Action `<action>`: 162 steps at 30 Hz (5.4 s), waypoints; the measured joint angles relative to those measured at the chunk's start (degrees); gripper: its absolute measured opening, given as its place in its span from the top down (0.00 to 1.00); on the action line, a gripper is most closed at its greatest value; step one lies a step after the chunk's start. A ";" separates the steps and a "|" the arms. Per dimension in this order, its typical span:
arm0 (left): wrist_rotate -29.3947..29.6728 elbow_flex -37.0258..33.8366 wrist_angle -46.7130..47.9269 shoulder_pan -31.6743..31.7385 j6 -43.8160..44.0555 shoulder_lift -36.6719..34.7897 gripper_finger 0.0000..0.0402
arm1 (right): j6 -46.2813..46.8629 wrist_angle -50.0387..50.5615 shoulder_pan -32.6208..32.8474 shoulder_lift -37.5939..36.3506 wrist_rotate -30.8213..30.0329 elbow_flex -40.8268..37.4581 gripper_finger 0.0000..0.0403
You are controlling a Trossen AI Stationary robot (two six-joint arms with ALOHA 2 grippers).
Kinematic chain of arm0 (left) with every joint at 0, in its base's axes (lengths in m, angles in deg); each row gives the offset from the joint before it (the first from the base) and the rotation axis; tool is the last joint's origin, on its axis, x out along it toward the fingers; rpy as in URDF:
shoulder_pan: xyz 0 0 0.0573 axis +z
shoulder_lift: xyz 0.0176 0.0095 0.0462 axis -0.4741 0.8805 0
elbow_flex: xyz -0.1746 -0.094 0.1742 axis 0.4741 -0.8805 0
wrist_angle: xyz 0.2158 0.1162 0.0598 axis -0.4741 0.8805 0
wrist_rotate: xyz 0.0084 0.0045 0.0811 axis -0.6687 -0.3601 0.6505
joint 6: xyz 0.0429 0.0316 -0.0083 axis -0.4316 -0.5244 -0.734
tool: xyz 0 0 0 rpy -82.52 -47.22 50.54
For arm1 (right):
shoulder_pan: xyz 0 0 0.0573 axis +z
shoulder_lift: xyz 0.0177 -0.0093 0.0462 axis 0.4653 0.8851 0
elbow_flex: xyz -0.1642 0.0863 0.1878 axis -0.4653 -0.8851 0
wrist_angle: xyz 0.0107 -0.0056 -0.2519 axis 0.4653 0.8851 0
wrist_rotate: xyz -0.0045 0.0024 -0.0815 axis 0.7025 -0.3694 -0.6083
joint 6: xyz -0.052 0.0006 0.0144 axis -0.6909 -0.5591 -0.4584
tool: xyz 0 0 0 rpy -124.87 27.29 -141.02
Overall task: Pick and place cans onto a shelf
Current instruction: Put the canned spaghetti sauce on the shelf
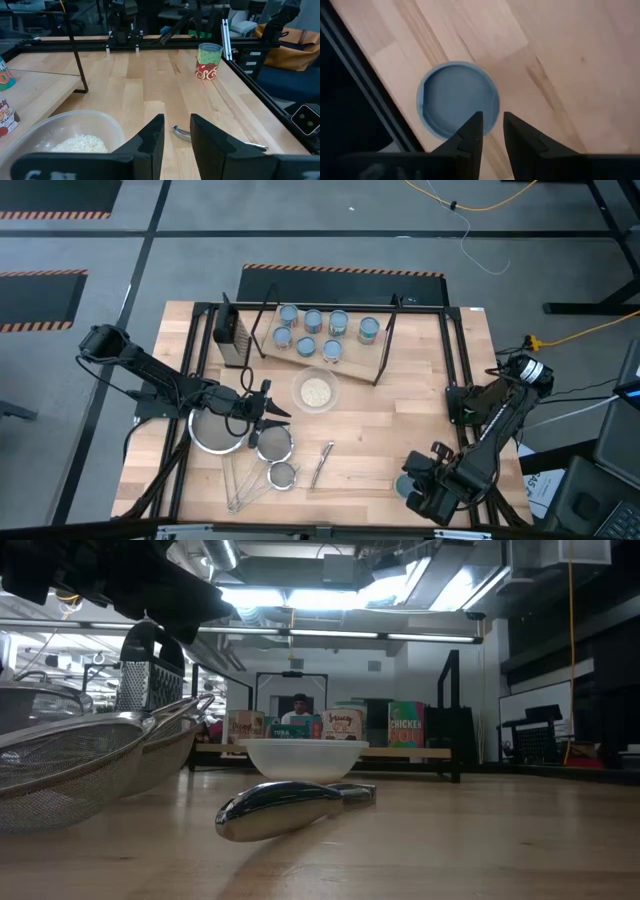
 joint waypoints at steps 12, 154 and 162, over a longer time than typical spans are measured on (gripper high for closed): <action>0.02 0.00 0.04 -0.02 -0.03 0.00 0.78 | 2.63 -1.98 -0.02 -0.01 0.33 -2.15 0.80; 0.46 0.02 0.28 0.00 0.06 -0.02 0.78 | -75.79 -9.78 -34.95 8.40 -4.79 6.24 0.99; 0.46 0.02 0.28 -0.01 0.01 -0.02 0.78 | -45.27 2.33 -36.26 8.40 -7.58 9.24 0.99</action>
